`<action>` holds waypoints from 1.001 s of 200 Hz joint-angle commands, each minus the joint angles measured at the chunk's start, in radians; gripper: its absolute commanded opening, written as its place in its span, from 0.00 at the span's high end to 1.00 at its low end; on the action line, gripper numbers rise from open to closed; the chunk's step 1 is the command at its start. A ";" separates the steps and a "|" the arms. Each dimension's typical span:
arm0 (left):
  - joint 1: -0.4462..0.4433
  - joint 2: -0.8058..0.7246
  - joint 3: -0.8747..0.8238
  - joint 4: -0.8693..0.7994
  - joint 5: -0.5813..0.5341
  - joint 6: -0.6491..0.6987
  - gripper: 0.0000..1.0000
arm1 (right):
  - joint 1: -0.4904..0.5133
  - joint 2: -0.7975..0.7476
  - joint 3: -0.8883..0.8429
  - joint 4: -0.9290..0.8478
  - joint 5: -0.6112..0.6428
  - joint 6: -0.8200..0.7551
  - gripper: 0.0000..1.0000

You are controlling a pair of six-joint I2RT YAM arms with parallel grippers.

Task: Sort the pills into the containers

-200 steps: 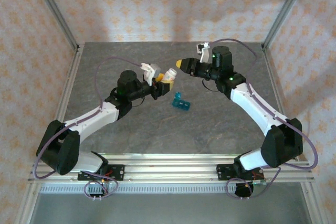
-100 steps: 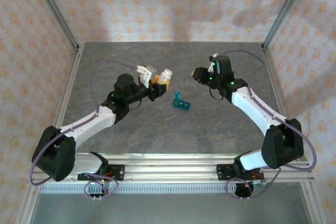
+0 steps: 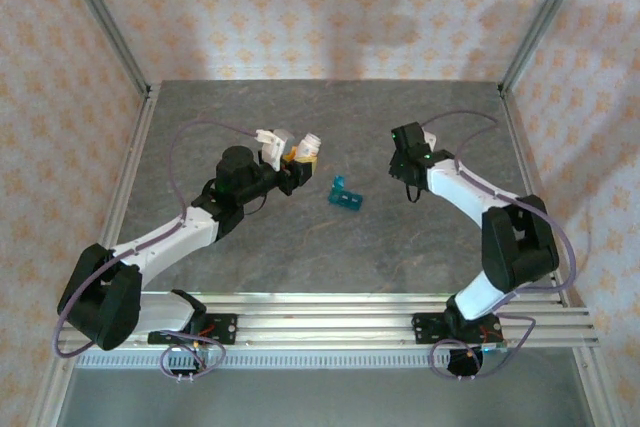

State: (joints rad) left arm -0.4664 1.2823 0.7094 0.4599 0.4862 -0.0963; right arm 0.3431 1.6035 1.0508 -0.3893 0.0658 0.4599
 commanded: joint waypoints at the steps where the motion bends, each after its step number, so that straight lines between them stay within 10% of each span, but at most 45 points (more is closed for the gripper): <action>1: 0.002 -0.020 -0.005 0.009 -0.023 0.021 1.00 | -0.007 0.050 0.010 -0.031 0.085 0.052 0.66; 77: 0.000 0.019 -0.003 0.039 -0.017 0.001 1.00 | -0.008 0.189 0.023 -0.032 0.083 0.105 0.63; 139: 0.000 0.026 -0.003 0.033 -0.019 -0.004 1.00 | -0.008 0.160 0.011 -0.023 0.001 0.105 0.31; 200: 0.000 0.044 -0.005 -0.026 -0.055 -0.012 1.00 | -0.008 0.034 0.018 -0.022 -0.212 0.068 0.31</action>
State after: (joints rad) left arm -0.4664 1.3087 0.7094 0.4603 0.4618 -0.1024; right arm 0.3408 1.6939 1.0550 -0.4065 -0.0345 0.5560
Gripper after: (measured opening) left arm 0.433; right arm 0.698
